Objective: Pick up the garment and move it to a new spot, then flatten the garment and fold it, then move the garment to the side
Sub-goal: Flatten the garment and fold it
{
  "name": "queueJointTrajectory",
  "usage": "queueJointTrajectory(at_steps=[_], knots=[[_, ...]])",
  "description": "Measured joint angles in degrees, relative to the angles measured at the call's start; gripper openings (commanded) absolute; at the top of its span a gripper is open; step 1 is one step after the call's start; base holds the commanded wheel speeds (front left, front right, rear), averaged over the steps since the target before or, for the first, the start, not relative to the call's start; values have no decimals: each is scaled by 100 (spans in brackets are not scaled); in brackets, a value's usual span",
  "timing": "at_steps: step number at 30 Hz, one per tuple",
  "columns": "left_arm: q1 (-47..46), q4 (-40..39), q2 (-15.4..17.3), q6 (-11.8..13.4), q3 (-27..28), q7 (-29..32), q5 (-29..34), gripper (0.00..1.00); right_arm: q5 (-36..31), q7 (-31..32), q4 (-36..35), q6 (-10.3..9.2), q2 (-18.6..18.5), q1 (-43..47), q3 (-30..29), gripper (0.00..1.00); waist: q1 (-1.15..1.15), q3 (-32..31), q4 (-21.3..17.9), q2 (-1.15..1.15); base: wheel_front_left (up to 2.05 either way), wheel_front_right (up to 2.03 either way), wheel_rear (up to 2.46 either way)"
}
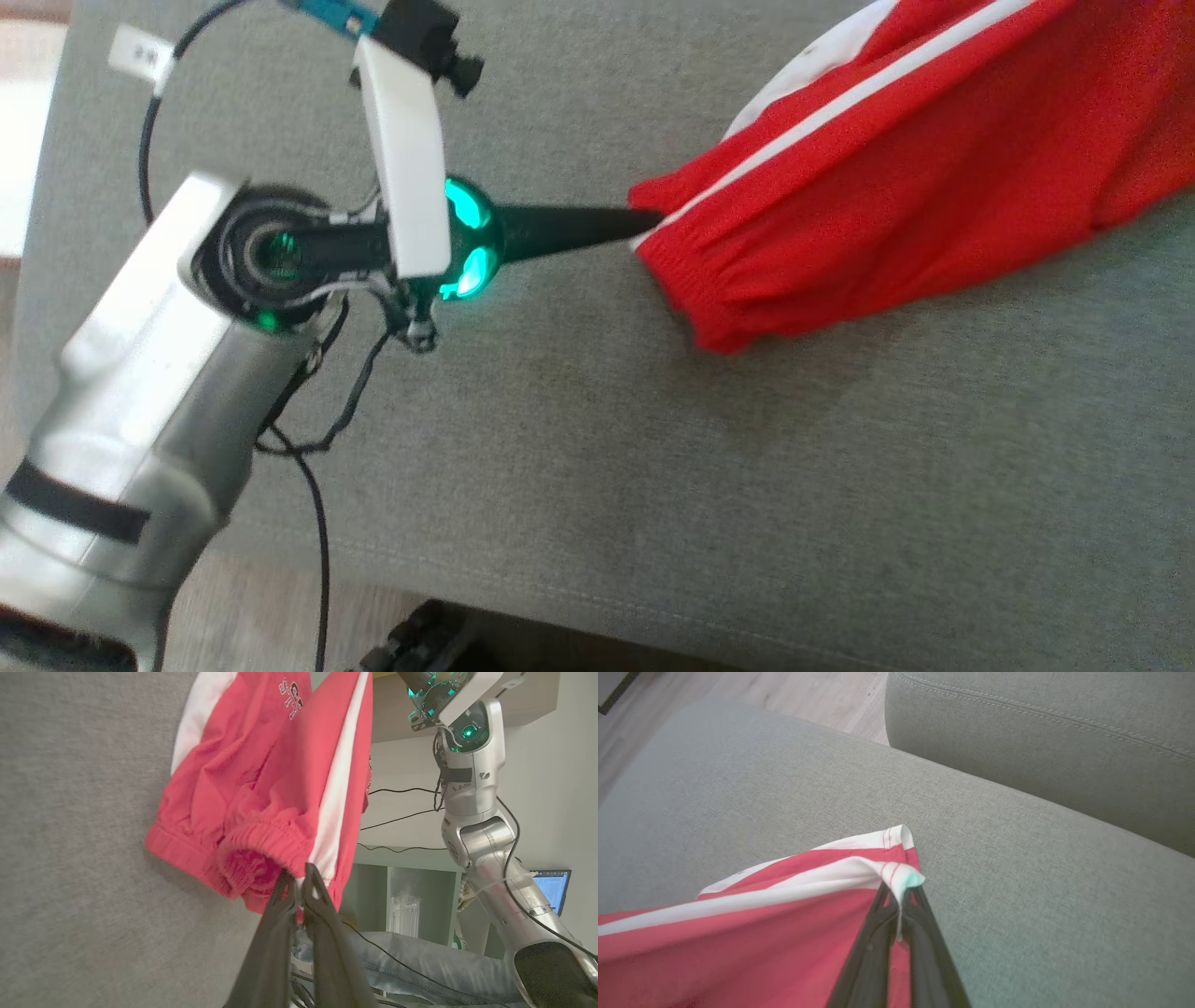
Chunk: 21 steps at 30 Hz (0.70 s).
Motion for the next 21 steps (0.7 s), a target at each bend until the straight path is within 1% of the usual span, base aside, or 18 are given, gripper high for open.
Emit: queueJointTrajectory(at_steps=[3,5,7,13,14,15,16,17,21], knots=[[-262,159,-131,3,-7,67,43,0,-167,205,171,0,4,-271,111,0,0,203,123,0,0,0,0],[-420,264,-200,19,-24,116,55,0,-223,220,288,0,35,-386,135,0,0,326,194,0,0,0,0],[-598,442,-272,21,-27,167,86,0,-267,258,458,0,160,-539,159,0,1,488,264,0,0,0,0],[-744,721,-321,20,-85,327,105,0,-325,200,624,0,370,-664,309,0,0,631,286,0,0,0,0],[-761,749,-320,20,-94,327,142,0,-326,182,655,0,403,-666,327,15,-1,635,276,0,0,0,0],[-766,765,-322,19,-104,327,151,0,-325,144,708,0,437,-666,339,56,-1,635,265,0,0,0,0],[-766,787,-324,19,-121,324,164,36,-325,92,750,0,467,-666,355,100,0,631,254,0,0,0,0],[-766,820,-330,18,-144,309,212,100,-325,42,782,0,493,-666,375,100,0,620,244,0,0,0,0],[-766,948,-318,12,-163,256,301,100,-323,-398,865,0,608,-662,391,100,-1,508,189,0,0,0,0]])
